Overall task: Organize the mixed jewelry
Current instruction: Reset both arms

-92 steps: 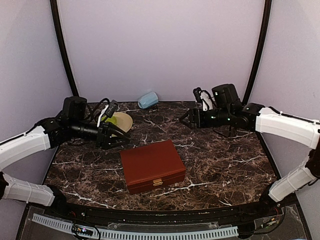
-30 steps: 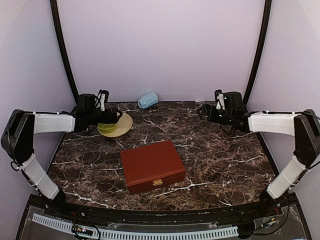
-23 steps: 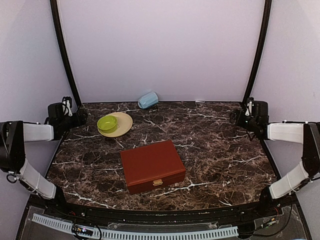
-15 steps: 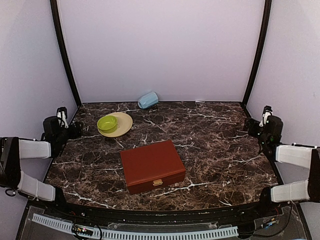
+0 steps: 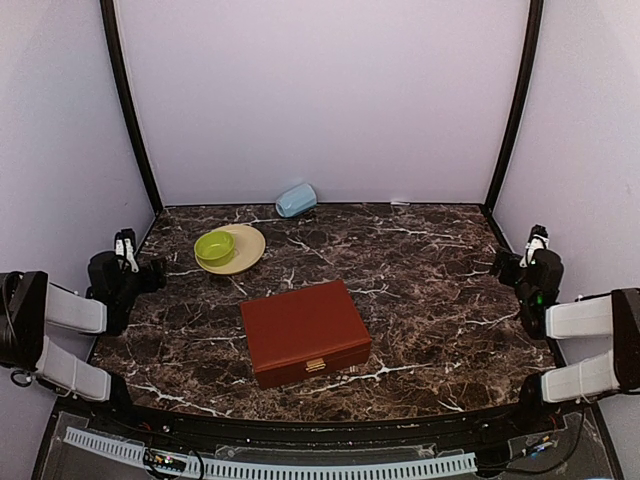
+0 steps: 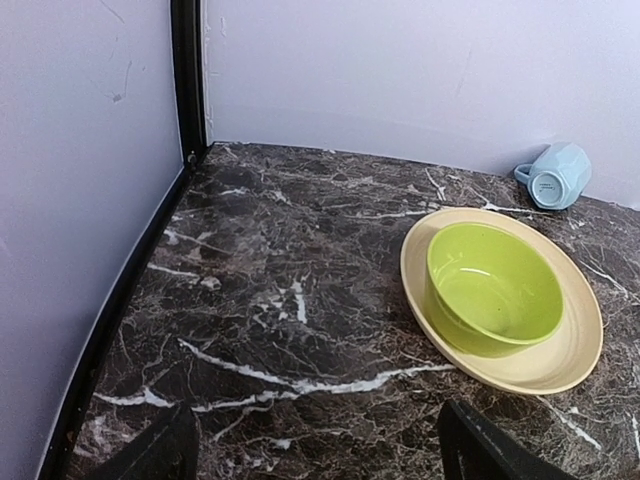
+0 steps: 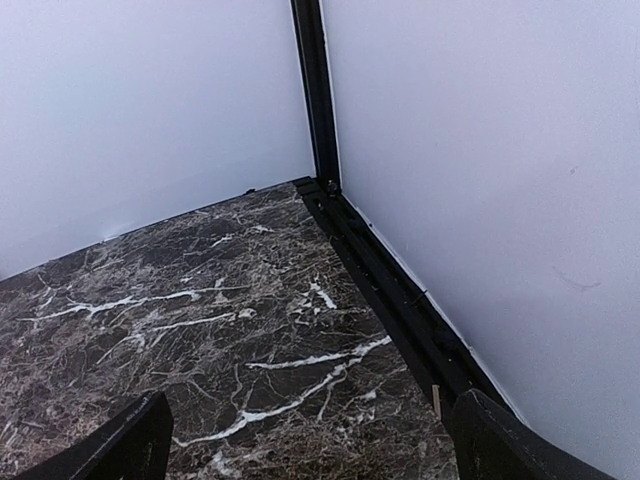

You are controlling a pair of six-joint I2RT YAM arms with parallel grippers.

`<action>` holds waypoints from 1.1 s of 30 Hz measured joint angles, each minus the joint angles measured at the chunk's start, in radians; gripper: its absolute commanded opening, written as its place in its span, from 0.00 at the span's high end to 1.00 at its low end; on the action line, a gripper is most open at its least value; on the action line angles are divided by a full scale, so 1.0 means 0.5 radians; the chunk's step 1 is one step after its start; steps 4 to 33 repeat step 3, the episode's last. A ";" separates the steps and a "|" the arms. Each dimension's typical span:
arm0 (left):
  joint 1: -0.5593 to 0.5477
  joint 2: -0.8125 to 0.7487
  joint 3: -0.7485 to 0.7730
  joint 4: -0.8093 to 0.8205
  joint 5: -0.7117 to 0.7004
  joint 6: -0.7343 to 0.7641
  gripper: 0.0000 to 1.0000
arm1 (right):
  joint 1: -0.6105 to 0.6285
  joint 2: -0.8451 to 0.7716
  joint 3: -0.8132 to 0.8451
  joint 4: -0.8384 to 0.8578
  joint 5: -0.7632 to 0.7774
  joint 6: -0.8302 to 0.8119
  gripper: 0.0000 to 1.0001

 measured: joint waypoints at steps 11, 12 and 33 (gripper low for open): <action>0.000 0.000 0.000 0.029 0.007 0.011 0.15 | 0.000 0.024 0.000 0.028 0.005 -0.003 0.02; 0.000 0.000 0.000 0.029 0.007 0.011 0.15 | 0.000 0.024 0.000 0.028 0.005 -0.003 0.02; 0.000 0.000 0.000 0.029 0.007 0.011 0.15 | 0.000 0.024 0.000 0.028 0.005 -0.003 0.02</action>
